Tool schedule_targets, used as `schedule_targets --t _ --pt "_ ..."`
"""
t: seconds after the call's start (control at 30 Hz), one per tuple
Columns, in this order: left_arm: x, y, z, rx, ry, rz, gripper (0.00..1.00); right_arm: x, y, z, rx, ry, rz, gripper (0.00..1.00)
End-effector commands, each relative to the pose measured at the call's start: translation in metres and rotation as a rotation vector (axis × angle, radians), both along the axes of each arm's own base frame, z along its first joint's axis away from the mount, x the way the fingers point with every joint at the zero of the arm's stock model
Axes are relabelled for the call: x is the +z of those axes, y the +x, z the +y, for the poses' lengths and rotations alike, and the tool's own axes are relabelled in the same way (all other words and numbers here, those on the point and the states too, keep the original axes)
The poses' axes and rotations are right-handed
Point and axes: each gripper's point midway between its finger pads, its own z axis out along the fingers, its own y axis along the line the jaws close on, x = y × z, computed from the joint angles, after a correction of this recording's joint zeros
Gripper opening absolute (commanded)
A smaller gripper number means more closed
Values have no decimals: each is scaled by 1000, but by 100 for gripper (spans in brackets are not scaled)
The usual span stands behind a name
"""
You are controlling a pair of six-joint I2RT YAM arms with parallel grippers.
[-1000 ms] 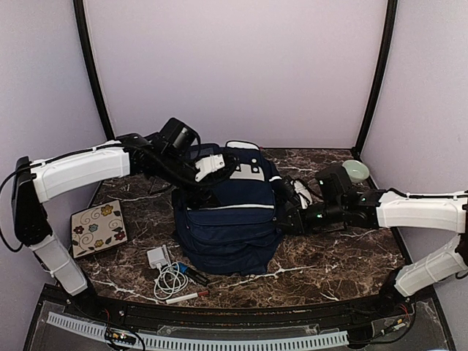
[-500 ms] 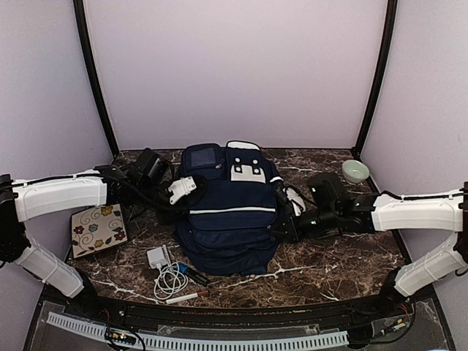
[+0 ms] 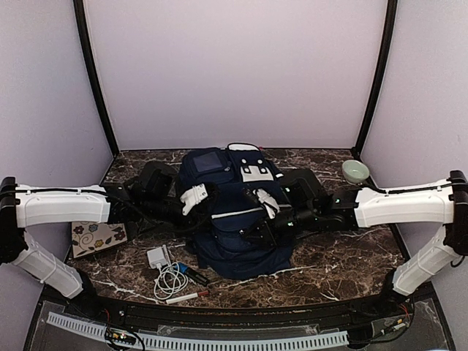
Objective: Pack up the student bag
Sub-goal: Unzip the upper front pocket of the student bag.
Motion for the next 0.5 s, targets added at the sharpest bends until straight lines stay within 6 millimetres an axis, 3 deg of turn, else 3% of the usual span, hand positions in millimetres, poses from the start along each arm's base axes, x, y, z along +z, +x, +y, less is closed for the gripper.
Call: schedule_targets --t 0.0,0.17,0.3,0.4,0.47 --pt "48 -38 -55 -222 -265 -18 44 53 -8 40 95 183 -51 0" --pt "50 -63 -72 -317 -269 15 44 58 -2 40 61 188 -45 0" --pt "79 -67 -63 -314 -337 3 51 52 8 16 -20 171 -46 0" --pt "119 -33 -38 -186 -467 72 68 39 19 -6 -96 146 -24 0" --pt "136 3 -19 -39 -513 118 89 36 24 -13 -126 139 -23 0"
